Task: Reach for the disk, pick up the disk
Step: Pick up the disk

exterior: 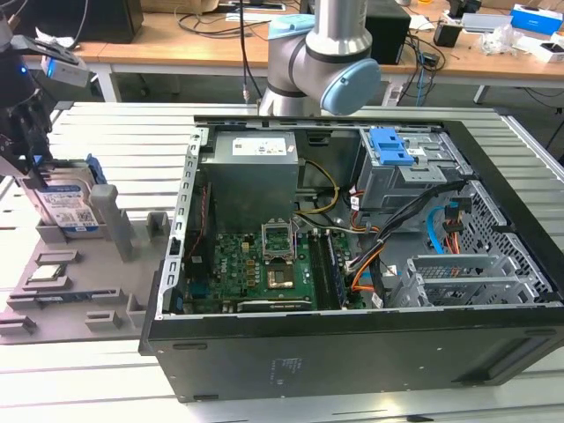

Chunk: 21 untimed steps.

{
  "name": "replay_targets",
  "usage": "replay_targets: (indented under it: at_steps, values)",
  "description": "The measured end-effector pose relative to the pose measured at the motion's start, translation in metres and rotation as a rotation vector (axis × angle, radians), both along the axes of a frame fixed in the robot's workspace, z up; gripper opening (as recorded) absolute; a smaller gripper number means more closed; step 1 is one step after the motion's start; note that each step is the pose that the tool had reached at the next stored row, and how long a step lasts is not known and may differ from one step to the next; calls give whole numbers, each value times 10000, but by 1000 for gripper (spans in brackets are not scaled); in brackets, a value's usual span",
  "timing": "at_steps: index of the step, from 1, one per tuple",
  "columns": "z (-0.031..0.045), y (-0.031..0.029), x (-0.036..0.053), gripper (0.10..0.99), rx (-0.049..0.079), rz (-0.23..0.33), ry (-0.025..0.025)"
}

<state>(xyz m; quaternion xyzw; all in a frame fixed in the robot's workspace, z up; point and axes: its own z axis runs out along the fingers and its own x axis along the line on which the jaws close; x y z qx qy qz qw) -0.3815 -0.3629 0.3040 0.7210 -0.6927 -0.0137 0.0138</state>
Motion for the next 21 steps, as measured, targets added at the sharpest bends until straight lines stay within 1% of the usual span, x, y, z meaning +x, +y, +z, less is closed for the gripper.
replay_targets:
  at_steps: [8,21]
  values:
    - [-84,0,0,482,0,17,0]
    - [-171,0,0,482,0,35,0]
